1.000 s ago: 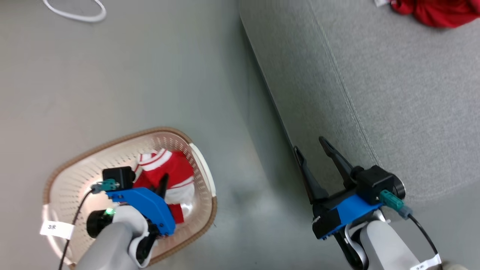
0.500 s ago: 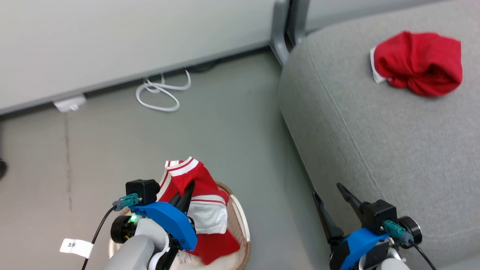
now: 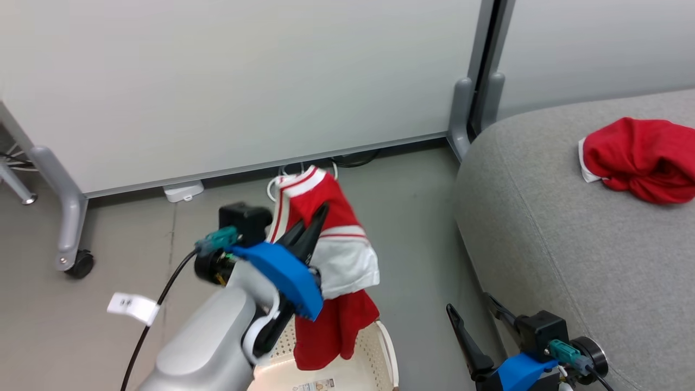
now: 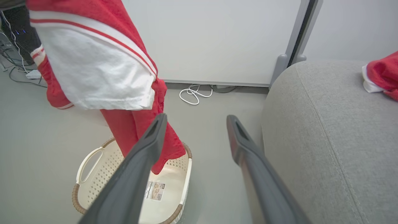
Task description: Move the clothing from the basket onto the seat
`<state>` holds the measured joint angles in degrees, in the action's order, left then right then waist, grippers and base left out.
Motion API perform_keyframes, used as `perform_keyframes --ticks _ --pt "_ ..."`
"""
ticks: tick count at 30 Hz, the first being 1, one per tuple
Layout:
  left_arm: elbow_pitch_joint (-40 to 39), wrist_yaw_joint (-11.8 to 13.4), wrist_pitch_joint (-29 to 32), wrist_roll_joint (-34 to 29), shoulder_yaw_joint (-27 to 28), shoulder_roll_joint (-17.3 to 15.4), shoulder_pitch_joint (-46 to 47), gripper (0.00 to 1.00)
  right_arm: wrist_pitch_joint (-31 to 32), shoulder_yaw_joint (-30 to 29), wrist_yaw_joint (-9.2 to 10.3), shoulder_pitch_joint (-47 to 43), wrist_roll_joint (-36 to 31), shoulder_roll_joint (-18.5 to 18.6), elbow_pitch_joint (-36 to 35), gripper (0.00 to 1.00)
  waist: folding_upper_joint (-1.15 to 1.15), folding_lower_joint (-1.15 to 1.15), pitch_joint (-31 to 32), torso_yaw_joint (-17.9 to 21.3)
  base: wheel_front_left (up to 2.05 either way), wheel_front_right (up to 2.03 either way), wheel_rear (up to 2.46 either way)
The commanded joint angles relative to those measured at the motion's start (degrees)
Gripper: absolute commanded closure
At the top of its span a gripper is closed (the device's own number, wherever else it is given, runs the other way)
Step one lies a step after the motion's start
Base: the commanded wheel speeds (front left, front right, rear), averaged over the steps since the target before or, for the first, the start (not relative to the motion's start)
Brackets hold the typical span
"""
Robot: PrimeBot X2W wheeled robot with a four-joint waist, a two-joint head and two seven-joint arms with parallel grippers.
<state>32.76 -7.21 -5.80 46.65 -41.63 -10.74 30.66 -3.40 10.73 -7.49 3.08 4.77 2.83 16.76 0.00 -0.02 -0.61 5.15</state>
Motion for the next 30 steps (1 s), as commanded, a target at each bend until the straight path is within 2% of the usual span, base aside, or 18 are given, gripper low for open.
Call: perform_keyframes --ticks 1,15,30 --pt "-0.8 -0.4 0.2 -0.6 -0.4 0.2 1.8 1.00 0.2 0.0 -0.01 -0.8 0.2 0.1 -0.4 0.00 0.00 0.02 0.5 -0.9 0.00 0.00 0.00" --pt "-2.2 -0.4 0.9 -1.5 -5.5 4.5 13.0 1.00 2.0 0.3 -0.01 -1.2 -0.3 0.1 -2.3 0.00 0.00 0.02 1.2 -3.5 0.00 0.00 0.00" --pt "0.1 -0.4 -1.2 1.2 -10.8 6.3 15.7 1.00 2.5 0.4 -0.02 0.1 0.4 0.1 -3.5 0.00 0.00 0.02 0.6 -2.8 0.00 0.00 0.00"
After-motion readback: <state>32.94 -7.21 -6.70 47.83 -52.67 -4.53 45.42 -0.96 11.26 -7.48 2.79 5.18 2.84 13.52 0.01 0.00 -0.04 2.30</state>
